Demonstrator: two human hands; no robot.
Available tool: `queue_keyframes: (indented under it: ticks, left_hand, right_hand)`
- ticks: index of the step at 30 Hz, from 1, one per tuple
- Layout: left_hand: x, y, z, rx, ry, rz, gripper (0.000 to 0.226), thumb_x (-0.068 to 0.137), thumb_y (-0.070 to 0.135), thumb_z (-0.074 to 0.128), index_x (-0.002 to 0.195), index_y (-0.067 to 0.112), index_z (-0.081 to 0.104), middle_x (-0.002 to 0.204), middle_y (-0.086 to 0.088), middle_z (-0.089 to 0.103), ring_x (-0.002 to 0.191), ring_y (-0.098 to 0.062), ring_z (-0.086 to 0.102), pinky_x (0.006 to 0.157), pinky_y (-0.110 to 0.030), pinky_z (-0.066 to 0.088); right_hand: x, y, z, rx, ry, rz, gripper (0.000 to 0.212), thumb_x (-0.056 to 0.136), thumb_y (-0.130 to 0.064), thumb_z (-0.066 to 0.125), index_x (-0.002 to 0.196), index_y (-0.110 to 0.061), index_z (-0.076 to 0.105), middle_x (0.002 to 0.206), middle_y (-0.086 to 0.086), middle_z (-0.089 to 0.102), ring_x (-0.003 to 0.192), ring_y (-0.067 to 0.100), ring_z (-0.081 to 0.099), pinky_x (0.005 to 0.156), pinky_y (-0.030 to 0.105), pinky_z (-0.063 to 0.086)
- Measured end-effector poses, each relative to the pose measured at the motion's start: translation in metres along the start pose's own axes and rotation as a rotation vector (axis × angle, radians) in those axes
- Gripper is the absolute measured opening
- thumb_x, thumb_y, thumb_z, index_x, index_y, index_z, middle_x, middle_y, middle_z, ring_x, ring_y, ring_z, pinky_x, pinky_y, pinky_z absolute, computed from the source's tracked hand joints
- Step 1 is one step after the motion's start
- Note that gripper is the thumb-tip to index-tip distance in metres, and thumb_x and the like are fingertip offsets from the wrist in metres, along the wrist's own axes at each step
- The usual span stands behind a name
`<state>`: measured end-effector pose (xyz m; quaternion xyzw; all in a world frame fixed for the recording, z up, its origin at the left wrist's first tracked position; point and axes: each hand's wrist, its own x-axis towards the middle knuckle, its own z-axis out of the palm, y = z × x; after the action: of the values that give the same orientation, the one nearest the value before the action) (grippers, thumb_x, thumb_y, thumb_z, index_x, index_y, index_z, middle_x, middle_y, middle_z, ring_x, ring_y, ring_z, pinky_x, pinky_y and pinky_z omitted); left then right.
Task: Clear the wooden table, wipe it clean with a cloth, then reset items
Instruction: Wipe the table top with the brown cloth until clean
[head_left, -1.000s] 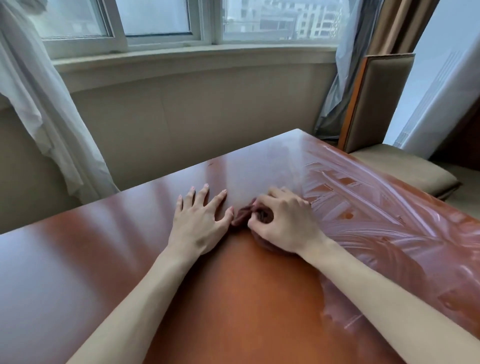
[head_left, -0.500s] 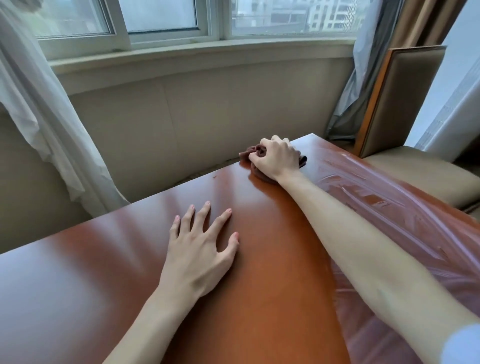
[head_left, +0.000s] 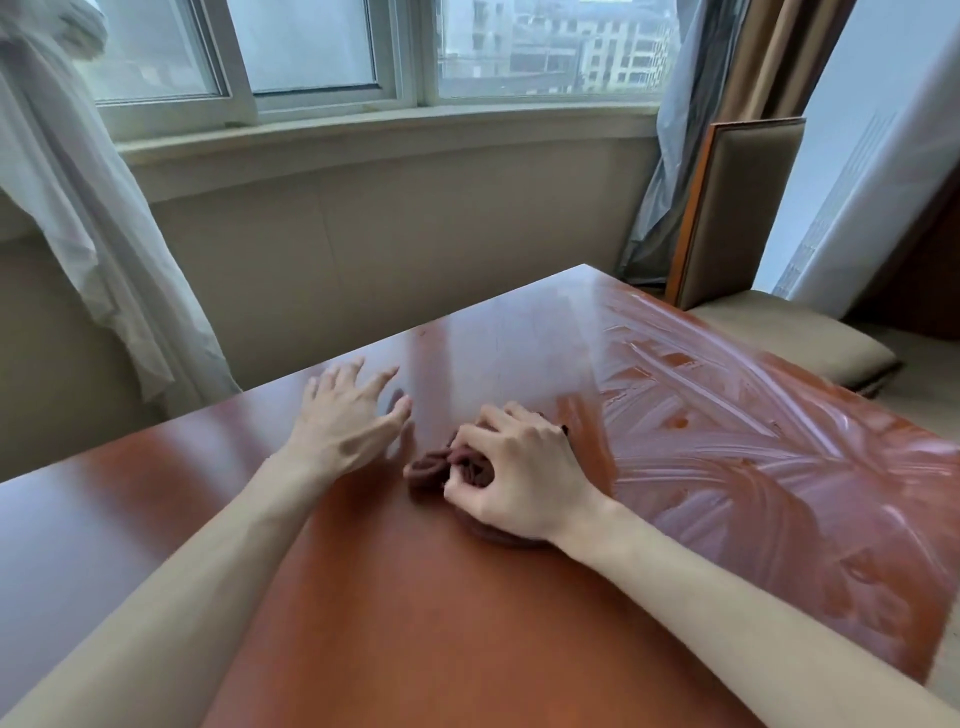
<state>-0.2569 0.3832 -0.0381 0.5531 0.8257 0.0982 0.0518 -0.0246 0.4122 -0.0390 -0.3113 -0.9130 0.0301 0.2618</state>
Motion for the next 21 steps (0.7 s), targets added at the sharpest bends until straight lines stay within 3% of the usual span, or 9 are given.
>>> queue_keyframes:
  ticks: [4, 8, 13, 15, 18, 19, 21]
  left_hand:
    - [-0.010, -0.026, 0.015, 0.014, 0.032, -0.074, 0.076, 0.085, 0.075, 0.013, 0.156, 0.049, 0.021, 0.168, -0.002, 0.011, 0.154, -0.026, 0.008, 0.124, -0.049, 0.007]
    - [-0.005, -0.028, 0.022, 0.030, 0.057, -0.079, 0.080, 0.079, 0.077, 0.001, 0.155, 0.055, 0.014, 0.169, 0.004, 0.006, 0.155, -0.020, 0.001, 0.124, -0.043, 0.001]
    - [-0.005, -0.028, 0.023, 0.034, 0.079, -0.085, 0.078, 0.079, 0.077, -0.001, 0.154, 0.057, 0.012, 0.169, 0.007, 0.004, 0.155, -0.016, -0.002, 0.125, -0.041, -0.002]
    - [-0.007, -0.027, 0.022, 0.024, 0.089, -0.083, 0.079, 0.079, 0.077, 0.000, 0.154, 0.056, 0.014, 0.169, 0.007, 0.006, 0.155, -0.017, -0.001, 0.125, -0.040, -0.002]
    - [-0.008, -0.028, 0.021, 0.016, 0.077, -0.072, 0.079, 0.079, 0.077, 0.000, 0.154, 0.056, 0.015, 0.169, 0.008, 0.005, 0.155, -0.015, -0.003, 0.125, -0.039, -0.004]
    - [-0.008, -0.028, 0.020, 0.019, 0.073, -0.078, 0.079, 0.079, 0.077, 0.000, 0.154, 0.057, 0.014, 0.169, 0.008, 0.004, 0.155, -0.015, -0.004, 0.125, -0.039, -0.004]
    - [-0.007, -0.028, 0.020, 0.026, 0.067, -0.087, 0.079, 0.079, 0.077, -0.002, 0.154, 0.057, 0.012, 0.169, 0.008, 0.004, 0.155, -0.016, -0.004, 0.125, -0.039, -0.004]
  right_hand:
    - [0.097, 0.049, 0.038, -0.060, -0.056, 0.117, 0.034, 0.080, -0.058, 0.051, 0.086, -0.027, 0.066, 0.089, -0.006, 0.059, 0.090, 0.026, 0.060, 0.075, 0.039, 0.052]
    - [0.201, 0.101, 0.075, -0.123, -0.040, 0.252, 0.033, 0.086, -0.053, 0.057, 0.096, -0.024, 0.068, 0.095, 0.000, 0.056, 0.102, 0.032, 0.059, 0.073, 0.036, 0.037]
    - [0.256, 0.098, 0.100, -0.135, 0.040, 0.459, 0.037, 0.087, -0.052, 0.056, 0.100, -0.022, 0.073, 0.106, 0.008, 0.065, 0.105, 0.038, 0.057, 0.087, 0.043, 0.043]
    - [0.246, 0.065, 0.107, -0.141, 0.044, 0.298, 0.036, 0.084, -0.051, 0.053, 0.095, -0.023, 0.072, 0.102, 0.006, 0.064, 0.099, 0.036, 0.058, 0.082, 0.041, 0.044]
    - [0.218, 0.045, 0.105, -0.039, -0.097, -0.046, 0.032, 0.082, -0.055, 0.056, 0.093, -0.027, 0.069, 0.094, -0.003, 0.060, 0.093, 0.026, 0.056, 0.074, 0.035, 0.043]
    - [0.218, 0.054, 0.102, -0.026, -0.113, -0.045, 0.030, 0.082, -0.054, 0.058, 0.093, -0.028, 0.068, 0.093, -0.005, 0.059, 0.095, 0.024, 0.056, 0.073, 0.034, 0.043]
    - [0.229, 0.078, 0.099, -0.064, -0.021, 0.164, 0.029, 0.083, -0.052, 0.059, 0.094, -0.028, 0.069, 0.096, -0.003, 0.060, 0.100, 0.027, 0.057, 0.076, 0.036, 0.042]
